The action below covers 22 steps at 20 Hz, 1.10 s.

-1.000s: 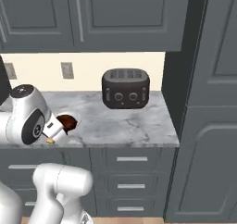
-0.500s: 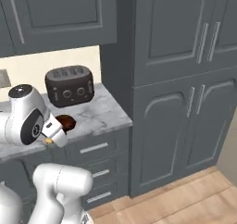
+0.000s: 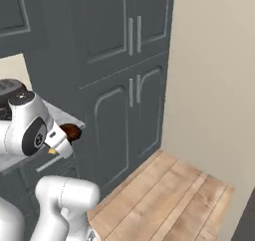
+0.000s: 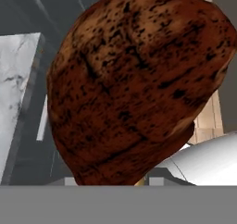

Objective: Place the steak on the counter behind the older steak on the same shelf of the fridge to maintain FIFO order. Close the fridge door when finished.

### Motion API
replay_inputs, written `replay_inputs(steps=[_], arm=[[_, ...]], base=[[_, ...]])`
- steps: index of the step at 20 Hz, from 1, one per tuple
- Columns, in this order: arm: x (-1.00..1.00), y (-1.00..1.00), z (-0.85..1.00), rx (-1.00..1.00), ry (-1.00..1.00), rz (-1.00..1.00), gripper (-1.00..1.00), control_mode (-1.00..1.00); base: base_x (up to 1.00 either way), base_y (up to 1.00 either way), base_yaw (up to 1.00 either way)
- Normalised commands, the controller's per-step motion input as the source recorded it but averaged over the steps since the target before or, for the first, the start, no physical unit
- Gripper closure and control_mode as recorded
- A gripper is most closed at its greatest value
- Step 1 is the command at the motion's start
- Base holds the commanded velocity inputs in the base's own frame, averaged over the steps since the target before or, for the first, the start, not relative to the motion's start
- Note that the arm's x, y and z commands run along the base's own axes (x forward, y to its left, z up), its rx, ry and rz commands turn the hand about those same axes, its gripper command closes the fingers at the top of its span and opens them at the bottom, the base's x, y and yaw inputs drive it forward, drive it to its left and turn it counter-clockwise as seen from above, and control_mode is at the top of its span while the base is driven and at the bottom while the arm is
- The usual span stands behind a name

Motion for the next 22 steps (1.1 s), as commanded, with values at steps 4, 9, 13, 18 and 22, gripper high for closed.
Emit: replay_inputs(steps=[4, 9, 13, 18, 22], arm=[[0.00, 0.00, 0.00, 0.00, 0.00, 0.00, 1.00, 1.00], [0.00, 0.00, 0.00, 0.00, 0.00, 0.00, 1.00, 1.00], [0.00, 0.00, 0.00, 0.00, 0.00, 0.00, 1.00, 1.00], [0.00, 0.00, 0.00, 0.00, 0.00, 0.00, 1.00, 1.00], [0.00, 0.00, 0.00, 0.00, 0.00, 0.00, 1.00, 1.00]], base=[[-0.05, 0.00, -0.77], [0.00, 0.01, -0.79], [-0.03, 0.00, -0.81], [-0.35, 0.00, -0.86], [-0.78, 0.04, -0.81]])
